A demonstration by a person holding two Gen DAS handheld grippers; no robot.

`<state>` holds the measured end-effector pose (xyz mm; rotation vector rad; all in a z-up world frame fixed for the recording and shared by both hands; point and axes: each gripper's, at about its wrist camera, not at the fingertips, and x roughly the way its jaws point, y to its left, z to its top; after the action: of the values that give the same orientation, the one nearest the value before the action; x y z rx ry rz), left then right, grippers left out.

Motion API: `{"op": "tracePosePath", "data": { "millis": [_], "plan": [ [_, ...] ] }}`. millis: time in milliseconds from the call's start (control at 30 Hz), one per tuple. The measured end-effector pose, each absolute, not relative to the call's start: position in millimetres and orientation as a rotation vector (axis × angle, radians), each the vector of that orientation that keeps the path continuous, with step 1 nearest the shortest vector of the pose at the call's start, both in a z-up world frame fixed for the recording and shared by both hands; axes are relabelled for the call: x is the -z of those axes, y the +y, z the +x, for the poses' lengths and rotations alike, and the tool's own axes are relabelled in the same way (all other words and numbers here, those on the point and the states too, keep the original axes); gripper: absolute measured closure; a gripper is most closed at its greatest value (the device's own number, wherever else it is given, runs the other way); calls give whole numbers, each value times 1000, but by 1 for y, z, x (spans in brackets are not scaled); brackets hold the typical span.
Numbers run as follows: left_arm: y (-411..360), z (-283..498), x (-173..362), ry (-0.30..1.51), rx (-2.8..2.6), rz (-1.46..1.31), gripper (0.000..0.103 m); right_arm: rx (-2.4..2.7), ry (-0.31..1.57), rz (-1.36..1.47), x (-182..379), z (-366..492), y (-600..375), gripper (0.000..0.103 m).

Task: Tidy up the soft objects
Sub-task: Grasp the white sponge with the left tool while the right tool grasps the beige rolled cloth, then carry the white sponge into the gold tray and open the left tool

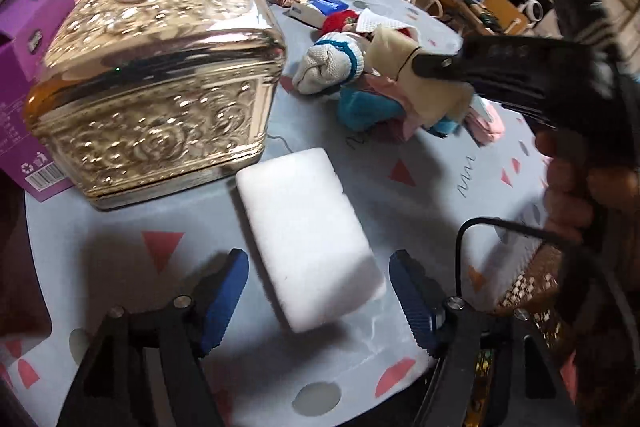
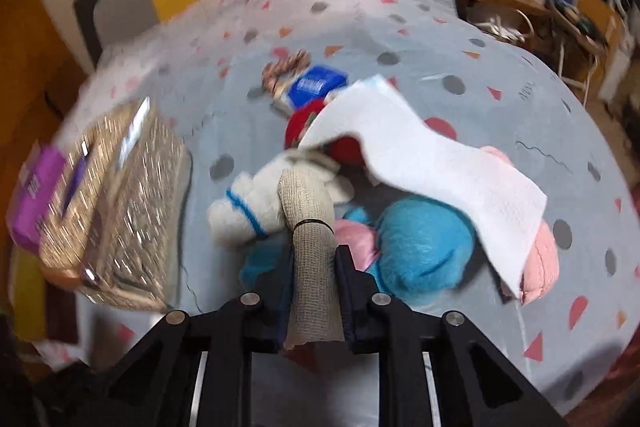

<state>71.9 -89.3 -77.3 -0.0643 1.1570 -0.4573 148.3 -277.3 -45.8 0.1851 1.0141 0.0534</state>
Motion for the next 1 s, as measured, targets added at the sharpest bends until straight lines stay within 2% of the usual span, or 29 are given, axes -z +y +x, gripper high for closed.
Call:
{"op": "tracePosePath", "data": {
  "millis": [133, 267, 500, 767, 1000],
  "plan": [
    [-105, 78, 85, 1164, 394, -8, 29, -91, 995, 283, 44, 148, -286, 84],
    [-112, 75, 94, 1110, 350, 98, 39, -90, 999, 257, 44, 148, -280, 84],
    [-104, 62, 93, 1053, 400, 139, 45, -40, 1062, 172, 56, 154, -273, 84],
    [-82, 40, 44, 905, 479, 130, 45, -16, 1110, 138, 66, 156, -270, 84],
    [-93, 65, 2, 843, 510, 94, 45, -22, 1122, 169, 67, 157, -272, 84]
  ]
}}
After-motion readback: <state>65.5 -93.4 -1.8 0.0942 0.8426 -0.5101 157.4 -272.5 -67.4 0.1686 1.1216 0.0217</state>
